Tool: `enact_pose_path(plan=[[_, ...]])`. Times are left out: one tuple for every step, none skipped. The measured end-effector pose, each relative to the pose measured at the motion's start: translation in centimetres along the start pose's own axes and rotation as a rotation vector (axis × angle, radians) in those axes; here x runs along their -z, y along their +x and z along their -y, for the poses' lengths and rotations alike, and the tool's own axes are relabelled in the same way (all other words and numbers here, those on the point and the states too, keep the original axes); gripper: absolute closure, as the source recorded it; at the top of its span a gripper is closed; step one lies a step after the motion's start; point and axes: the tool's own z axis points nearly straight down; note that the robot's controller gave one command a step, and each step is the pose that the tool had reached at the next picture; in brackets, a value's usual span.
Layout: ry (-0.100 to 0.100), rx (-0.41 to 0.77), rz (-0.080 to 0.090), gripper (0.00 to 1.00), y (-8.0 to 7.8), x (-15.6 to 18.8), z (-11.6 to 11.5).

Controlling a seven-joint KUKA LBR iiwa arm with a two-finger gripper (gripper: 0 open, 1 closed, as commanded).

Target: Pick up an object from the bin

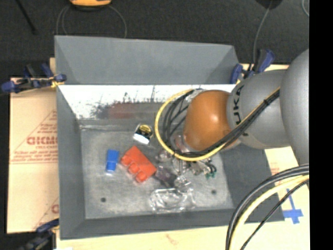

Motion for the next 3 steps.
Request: enact_pose_path(plan=[[-0.005, -0.003, -0.002, 1.00, 0.2, 0.0, -0.2], [-0.005, 0.152, -0.001, 1.00, -4.9, 13.4, 2.6], [-0.007, 0.175, 0.001, 1.00, -9.0, 19.7, 1.5]])
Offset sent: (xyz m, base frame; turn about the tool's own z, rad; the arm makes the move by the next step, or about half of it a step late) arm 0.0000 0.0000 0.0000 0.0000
